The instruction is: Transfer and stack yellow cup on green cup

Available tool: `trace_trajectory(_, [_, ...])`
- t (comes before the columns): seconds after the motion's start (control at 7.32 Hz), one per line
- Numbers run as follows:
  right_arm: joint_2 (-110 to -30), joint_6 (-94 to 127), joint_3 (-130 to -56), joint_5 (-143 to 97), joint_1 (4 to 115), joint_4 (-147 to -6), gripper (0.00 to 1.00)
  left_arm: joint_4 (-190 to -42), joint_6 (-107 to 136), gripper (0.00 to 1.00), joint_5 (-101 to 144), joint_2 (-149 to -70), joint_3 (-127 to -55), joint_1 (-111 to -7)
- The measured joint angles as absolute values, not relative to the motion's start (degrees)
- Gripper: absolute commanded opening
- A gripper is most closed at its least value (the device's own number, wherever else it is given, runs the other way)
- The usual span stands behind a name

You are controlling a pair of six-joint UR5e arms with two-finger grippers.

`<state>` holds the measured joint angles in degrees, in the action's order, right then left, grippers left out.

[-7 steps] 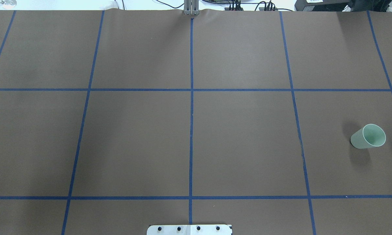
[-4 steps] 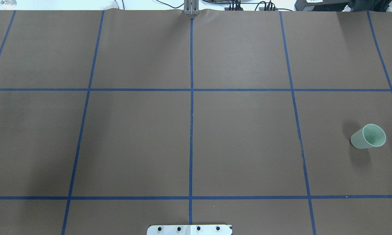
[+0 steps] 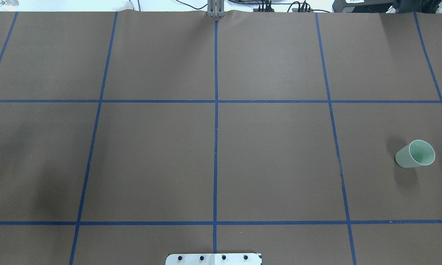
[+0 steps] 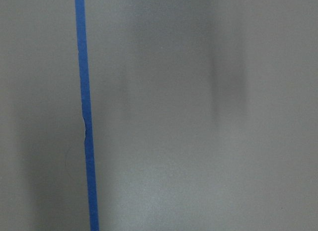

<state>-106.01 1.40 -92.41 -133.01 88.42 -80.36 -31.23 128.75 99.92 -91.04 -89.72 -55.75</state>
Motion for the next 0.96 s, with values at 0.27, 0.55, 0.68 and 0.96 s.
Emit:
trace_trajectory(0.27, [-105.9,1.4,-92.5,-133.0,88.4,-80.3,1.0,-29.2,132.6,1.0,104.0,-93.8,-86.2,-55.0])
trace_trajectory(0.55, [-105.9,1.4,-92.5,-133.1,88.4,-80.3,1.0,-29.3,135.9,1.0,105.2,-96.5,-82.1,-54.9])
trace_trajectory(0.68, [-105.9,1.4,-92.6,-133.1,88.4,-80.3,1.0,-29.5,136.5,1.0,105.7,-97.8,-80.4,-54.9])
trace_trajectory(0.96, [-105.9,1.4,-92.6,-133.1,88.4,-80.3,1.0,-29.8,136.7,1.0,107.6,-99.3,-78.6,-54.8])
